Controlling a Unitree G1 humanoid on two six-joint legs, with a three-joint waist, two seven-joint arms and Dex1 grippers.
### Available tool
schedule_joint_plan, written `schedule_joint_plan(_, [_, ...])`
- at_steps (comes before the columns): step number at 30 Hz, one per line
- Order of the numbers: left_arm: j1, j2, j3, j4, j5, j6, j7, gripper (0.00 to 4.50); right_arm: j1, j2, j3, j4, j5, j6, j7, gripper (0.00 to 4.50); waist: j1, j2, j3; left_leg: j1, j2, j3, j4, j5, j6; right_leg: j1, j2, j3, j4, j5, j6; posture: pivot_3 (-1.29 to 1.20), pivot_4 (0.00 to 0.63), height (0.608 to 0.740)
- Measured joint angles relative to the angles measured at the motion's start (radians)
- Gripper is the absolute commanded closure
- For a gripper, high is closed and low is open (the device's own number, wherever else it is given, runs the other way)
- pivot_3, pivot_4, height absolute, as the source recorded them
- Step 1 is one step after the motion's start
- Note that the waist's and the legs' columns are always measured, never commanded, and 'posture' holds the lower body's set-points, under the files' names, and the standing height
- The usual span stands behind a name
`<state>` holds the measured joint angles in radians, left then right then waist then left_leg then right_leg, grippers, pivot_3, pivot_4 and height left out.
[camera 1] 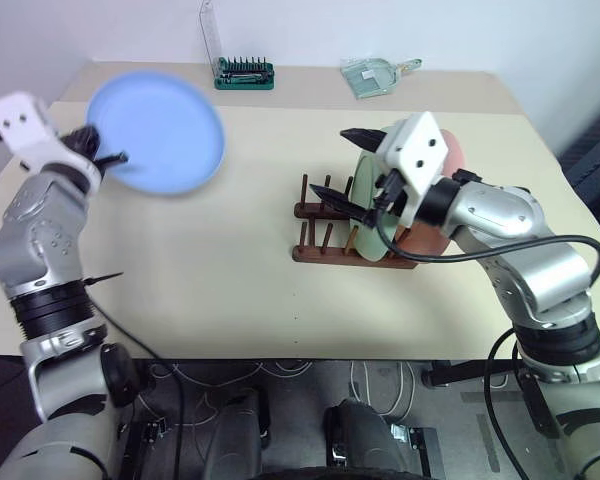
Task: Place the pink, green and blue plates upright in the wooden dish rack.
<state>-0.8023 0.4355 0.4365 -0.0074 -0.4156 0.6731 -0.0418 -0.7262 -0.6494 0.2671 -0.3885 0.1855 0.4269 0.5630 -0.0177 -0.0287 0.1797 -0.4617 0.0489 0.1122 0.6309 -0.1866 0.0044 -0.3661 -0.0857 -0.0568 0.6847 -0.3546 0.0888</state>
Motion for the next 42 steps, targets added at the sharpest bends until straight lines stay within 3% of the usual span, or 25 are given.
schedule_joint_plan(8, [-0.018,-0.077,-0.143,-0.18,0.011,0.06,0.04,4.42,-0.076,0.019,0.168,0.14,-0.379,-0.238,0.0,0.32,0.003,0.0,0.0,0.0,0.001,0.0,0.001,0.001,-0.001,0.0,0.003,0.0,0.0,0.0,0.0,0.0,0.15,0.732])
schedule_joint_plan(20, [-0.015,-0.162,-0.185,-0.371,-0.053,0.219,0.081,4.42,-0.097,0.108,0.181,0.25,-0.56,-0.382,0.002,0.32,0.003,0.0,0.0,0.001,0.001,0.0,0.001,0.001,-0.001,0.001,0.003,0.0,0.0,0.0,0.0,0.0,0.15,0.732])
schedule_joint_plan(23, [-0.013,-0.167,-0.187,-0.391,-0.06,0.242,0.082,4.5,-0.097,0.124,0.181,0.266,-0.579,-0.405,0.003,1.22,0.003,0.0,0.0,0.001,0.001,0.0,0.001,0.001,-0.001,0.001,0.003,0.0,0.0,0.0,0.0,0.0,0.15,0.732])
schedule_joint_plan(29, [-0.005,-0.172,-0.179,-0.408,-0.086,0.26,0.08,4.5,-0.096,0.131,0.181,0.274,-0.614,-0.43,0.014,4.21,0.003,0.0,0.0,0.001,0.001,-0.001,0.001,0.001,-0.001,0.002,0.004,0.0,0.0,0.0,0.0,0.0,0.15,0.732])
schedule_joint_plan(30, [-0.004,-0.172,-0.172,-0.407,-0.086,0.262,0.081,4.5,-0.096,0.131,0.181,0.274,-0.618,-0.437,0.015,4.44,0.002,0.0,0.0,0.001,0.001,-0.001,0.001,0.001,-0.001,0.002,0.004,0.0,0.0,0.0,0.0,0.0,0.15,0.732])
schedule_joint_plan(35, [0.003,-0.173,-0.154,-0.407,-0.102,0.262,0.076,4.5,-0.094,0.141,0.178,0.274,-0.636,-0.446,0.019,4.44,0.003,0.0,0.0,0.001,0.001,-0.001,0.001,0.001,-0.002,0.002,0.004,0.0,0.0,0.0,0.0,0.0,0.15,0.732])
schedule_joint_plan(38, [0.003,-0.191,-0.131,-0.404,-0.125,0.258,0.071,3.55,-0.094,0.144,0.176,0.274,-0.646,-0.454,0.017,4.5,0.004,0.0,0.0,0.001,0.001,-0.001,0.001,0.001,-0.002,0.002,0.004,0.0,0.0,0.0,0.0,0.0,0.15,0.732])
schedule_joint_plan(42, [0.0,-0.241,-0.073,-0.398,-0.187,0.208,0.071,1.55,-0.094,0.145,0.175,0.28,-0.655,-0.455,0.017,4.5,0.002,0.0,0.0,0.001,0.001,-0.001,0.001,0.001,-0.002,0.002,0.004,0.0,0.0,0.0,0.0,0.0,0.15,0.732])
